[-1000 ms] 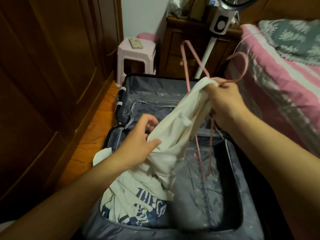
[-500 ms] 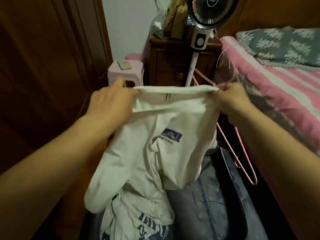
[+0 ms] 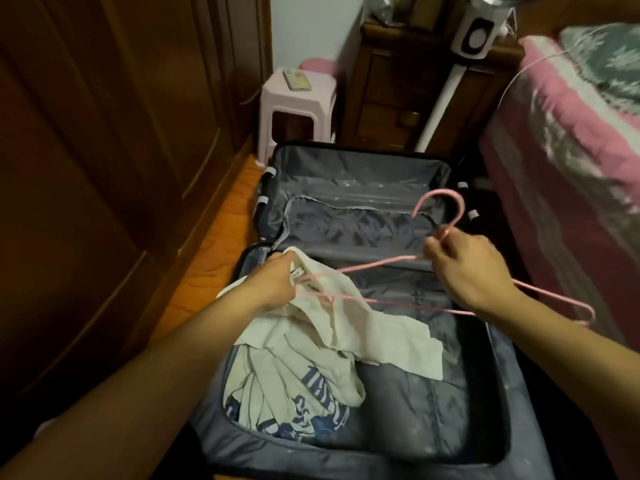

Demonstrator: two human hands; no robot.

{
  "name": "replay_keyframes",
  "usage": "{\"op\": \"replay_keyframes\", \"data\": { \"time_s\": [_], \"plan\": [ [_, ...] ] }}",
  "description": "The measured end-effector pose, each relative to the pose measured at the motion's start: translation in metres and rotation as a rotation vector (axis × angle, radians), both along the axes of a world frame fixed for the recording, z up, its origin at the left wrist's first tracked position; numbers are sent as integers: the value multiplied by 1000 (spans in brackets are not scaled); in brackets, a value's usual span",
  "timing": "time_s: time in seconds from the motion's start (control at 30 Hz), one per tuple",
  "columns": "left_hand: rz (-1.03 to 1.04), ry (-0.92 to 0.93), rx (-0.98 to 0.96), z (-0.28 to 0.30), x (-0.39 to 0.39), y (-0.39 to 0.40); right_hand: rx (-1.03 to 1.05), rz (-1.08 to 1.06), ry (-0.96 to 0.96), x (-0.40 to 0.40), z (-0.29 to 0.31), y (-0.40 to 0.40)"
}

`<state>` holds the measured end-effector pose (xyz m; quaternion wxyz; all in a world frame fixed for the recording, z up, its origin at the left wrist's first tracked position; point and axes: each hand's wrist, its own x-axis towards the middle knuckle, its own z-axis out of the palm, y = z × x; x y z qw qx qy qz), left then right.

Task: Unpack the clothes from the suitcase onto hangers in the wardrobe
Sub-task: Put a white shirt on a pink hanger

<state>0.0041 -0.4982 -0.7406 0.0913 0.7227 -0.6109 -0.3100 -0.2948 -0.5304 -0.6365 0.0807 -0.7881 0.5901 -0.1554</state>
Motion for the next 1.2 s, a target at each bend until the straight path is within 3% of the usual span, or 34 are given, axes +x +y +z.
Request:
{"op": "replay_keyframes", "data": {
  "time_s": [0.1,0.17,0.27,0.33,0.43,0.5,0.57,0.63,0.73,0.8,0.97,1.07,1.2],
  "plan": [
    [-56,-62,53,7,-12,8,-37,130,148,18,0,14],
    [-109,-69,22,20,-28,12,-100,167,132,30,-2,19],
    [-137,142,-206,55,-66,26,-75,246,73,50,-14,27],
    [-167,350,-343,75,-91,40,27,270,-41,58,-23,34],
    [-88,456,-491,84,-84,50,97,162,-359,55,-27,33],
    [44,377,-645,81,-48,47,123,56,-513,47,-23,27],
    [77,148,-736,78,-11,39,160,5,-614,38,-19,22],
    [-3,29,-659,76,10,34,164,4,-641,33,-18,20],
    [-177,-14,-392,65,9,40,160,46,-624,31,-21,22],
    [-273,-115,-373,60,0,44,141,106,-556,32,-21,22],
    [-372,6,-409,54,-26,47,85,309,-313,51,-16,27],
    [-319,50,-476,52,-35,49,34,383,-261,62,-11,27],
    [-48,178,-598,55,-31,49,-337,228,-425,68,-17,38]
  ]
}}
